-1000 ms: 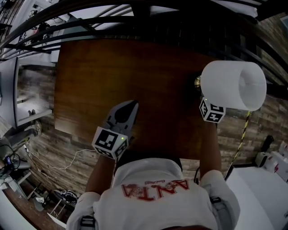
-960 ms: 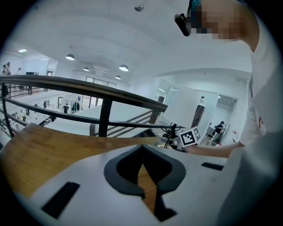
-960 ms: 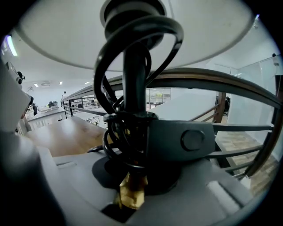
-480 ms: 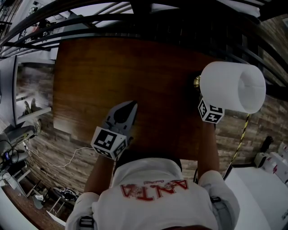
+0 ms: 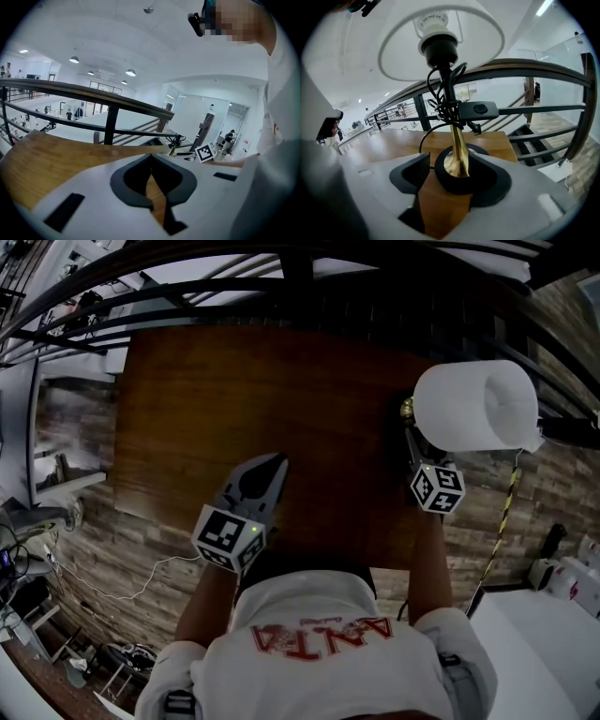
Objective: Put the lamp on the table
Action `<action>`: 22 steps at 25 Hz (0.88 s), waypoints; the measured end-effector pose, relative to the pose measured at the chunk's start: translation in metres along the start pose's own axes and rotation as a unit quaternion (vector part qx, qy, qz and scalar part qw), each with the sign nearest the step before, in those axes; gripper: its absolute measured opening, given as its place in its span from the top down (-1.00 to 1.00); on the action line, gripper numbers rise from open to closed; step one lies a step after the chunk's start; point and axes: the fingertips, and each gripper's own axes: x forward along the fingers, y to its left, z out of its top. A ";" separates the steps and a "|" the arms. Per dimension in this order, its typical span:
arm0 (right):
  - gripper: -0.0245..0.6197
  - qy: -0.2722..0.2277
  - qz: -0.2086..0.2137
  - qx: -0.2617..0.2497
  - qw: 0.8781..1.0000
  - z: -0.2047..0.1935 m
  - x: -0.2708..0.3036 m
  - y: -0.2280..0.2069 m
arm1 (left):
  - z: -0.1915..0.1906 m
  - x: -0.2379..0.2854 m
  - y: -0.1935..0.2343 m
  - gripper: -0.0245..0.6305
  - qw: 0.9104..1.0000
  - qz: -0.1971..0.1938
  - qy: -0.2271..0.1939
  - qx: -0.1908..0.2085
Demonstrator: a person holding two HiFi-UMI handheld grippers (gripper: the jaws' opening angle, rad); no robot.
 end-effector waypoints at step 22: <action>0.91 -0.089 0.005 0.019 0.996 0.032 -0.150 0.146 | 0.025 -0.102 -0.024 0.90 0.995 -0.065 -0.058 0.055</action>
